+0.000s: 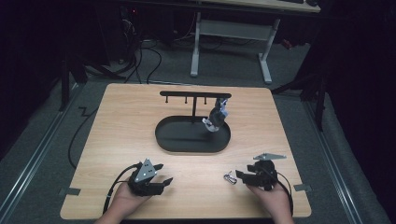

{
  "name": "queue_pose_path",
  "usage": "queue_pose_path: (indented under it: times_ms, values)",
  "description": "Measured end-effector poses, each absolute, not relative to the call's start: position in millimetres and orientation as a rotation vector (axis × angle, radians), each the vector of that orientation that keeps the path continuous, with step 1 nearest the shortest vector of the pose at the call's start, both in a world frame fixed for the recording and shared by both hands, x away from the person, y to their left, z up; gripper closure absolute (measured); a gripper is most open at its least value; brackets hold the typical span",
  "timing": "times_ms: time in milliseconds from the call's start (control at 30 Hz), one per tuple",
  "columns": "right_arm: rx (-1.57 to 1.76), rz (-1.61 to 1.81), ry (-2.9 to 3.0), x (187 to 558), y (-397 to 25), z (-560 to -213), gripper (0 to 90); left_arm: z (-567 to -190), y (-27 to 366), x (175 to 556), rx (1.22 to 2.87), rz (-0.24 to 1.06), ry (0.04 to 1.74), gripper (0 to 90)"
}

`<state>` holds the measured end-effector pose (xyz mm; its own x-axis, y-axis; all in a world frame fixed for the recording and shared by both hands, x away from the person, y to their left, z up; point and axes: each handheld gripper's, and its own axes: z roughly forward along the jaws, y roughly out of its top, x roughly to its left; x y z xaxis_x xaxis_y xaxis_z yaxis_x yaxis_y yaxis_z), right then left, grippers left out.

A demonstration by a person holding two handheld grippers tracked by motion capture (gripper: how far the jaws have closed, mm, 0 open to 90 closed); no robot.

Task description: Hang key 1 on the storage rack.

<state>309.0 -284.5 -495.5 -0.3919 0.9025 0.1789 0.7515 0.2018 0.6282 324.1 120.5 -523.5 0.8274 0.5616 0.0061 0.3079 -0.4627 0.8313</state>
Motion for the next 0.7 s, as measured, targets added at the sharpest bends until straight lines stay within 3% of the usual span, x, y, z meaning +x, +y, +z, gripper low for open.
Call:
queue_pose_path:
  times_ms: [167, 333, 533, 700]
  values:
    - [1.490, 1.005, 2.246, 280.5, -274.5, -504.2, 41.8, -523.5, 118.3, 324.3, 2.084, 0.337, 0.637, 36.7]
    - [1.436, 1.012, 2.273, 276.1, -264.6, -508.6, 46.3, -524.8, 112.8, 322.9, 2.097, 0.338, 0.624, 36.7]
    - [1.356, 1.028, 2.325, 276.1, -246.2, -511.3, 79.2, -525.2, 109.8, 319.8, 2.111, 0.341, 0.600, 36.7]
    - [1.324, 0.978, 2.352, 280.7, -234.6, -516.8, 85.7, -524.6, 110.3, 319.2, 2.110, 0.338, 0.594, 36.7]
